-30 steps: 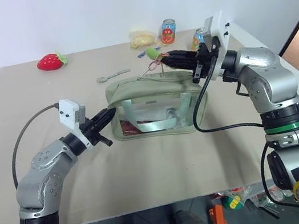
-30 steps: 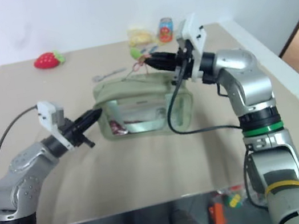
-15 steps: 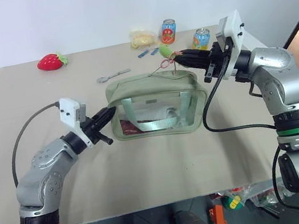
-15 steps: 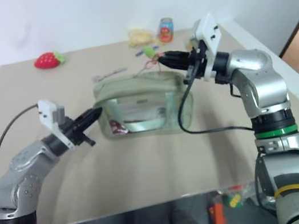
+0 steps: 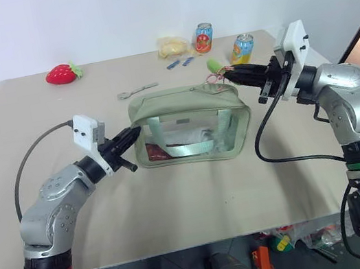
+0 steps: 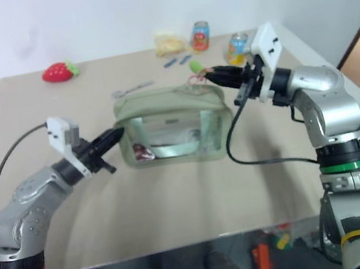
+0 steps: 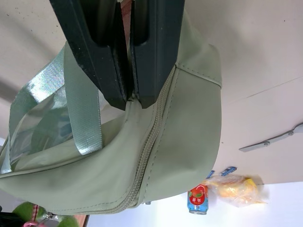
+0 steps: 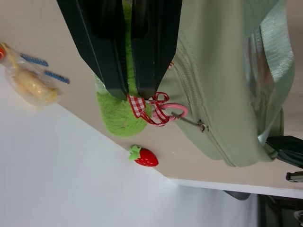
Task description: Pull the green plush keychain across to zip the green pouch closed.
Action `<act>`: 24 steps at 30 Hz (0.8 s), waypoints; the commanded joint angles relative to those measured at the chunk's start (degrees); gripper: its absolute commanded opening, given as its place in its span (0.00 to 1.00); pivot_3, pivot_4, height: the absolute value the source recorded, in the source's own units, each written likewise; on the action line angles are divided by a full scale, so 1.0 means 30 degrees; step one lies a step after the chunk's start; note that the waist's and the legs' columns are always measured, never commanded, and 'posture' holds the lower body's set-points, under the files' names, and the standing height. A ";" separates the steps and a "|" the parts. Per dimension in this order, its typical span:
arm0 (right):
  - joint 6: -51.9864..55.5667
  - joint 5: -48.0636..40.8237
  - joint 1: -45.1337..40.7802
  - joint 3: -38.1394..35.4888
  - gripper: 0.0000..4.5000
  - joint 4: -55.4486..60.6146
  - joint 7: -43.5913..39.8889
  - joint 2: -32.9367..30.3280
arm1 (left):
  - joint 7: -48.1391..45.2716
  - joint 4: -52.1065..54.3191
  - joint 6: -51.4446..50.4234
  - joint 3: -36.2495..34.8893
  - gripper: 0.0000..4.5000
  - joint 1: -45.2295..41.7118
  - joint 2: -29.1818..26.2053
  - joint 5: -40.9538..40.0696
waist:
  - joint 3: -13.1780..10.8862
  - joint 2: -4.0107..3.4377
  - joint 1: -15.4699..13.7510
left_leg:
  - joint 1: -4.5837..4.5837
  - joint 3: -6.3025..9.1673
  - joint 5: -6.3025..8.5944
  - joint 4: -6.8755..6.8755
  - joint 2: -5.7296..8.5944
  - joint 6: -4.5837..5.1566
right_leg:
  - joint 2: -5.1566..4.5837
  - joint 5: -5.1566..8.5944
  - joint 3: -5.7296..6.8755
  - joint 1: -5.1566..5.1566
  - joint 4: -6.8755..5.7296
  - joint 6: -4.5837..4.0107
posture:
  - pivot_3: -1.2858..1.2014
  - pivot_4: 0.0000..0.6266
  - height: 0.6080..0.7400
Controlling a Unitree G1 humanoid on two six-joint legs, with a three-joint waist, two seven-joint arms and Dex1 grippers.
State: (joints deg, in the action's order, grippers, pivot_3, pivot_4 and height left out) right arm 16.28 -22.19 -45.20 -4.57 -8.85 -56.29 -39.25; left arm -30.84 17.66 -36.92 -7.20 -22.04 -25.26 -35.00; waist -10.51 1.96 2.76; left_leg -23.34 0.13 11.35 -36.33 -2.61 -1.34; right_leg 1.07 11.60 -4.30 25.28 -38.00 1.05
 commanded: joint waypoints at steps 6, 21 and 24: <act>-0.0482 -0.0017 0.0017 -0.1310 0.01 0.0190 0.0362 -0.0950 | -0.0804 -0.0451 0.1029 -0.0186 0.00 0.0127 -0.0182 0.0306 | -0.0001 0.0002 -0.0001 | -0.0001 -0.0001 0.0000 0.0000 0.0003 0.0000 | -0.0002 0.0003 0.0000 0.0000 0.0000 -0.0003 | 0.52 0.24 1.00; -0.0614 0.0408 0.1332 -0.1886 0.01 0.0274 0.0663 -0.2274 | -0.0502 -0.0168 0.0523 0.0010 0.00 -0.0299 -0.0137 0.0339 | -0.0002 0.0005 -0.0005 | 0.0001 0.0000 0.0000 -0.0005 0.0005 0.0000 | -0.0003 0.0027 -0.0003 -0.0008 0.0001 -0.0040 | 0.52 0.24 1.00; -0.0425 0.0711 0.1878 -0.1933 0.01 0.0404 0.1047 -0.2629 | -0.0468 -0.0223 0.0492 0.0015 0.00 -0.0389 -0.0132 0.0372 | -0.0002 0.0004 -0.0004 | 0.0003 -0.0003 0.0000 -0.0004 0.0008 0.0000 | -0.0006 0.0029 -0.0007 -0.0008 0.0001 -0.0038 | 0.52 0.24 1.00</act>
State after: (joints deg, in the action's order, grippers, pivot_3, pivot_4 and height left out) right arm 15.13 -20.73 -39.51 -7.49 -9.45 -54.58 -45.09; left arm -32.57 15.88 -35.38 -6.92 -22.28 -25.31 -33.84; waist -10.52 1.98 2.75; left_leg -23.33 0.12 11.35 -36.34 -2.58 -1.34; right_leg 1.05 11.68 -4.32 25.25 -38.00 0.94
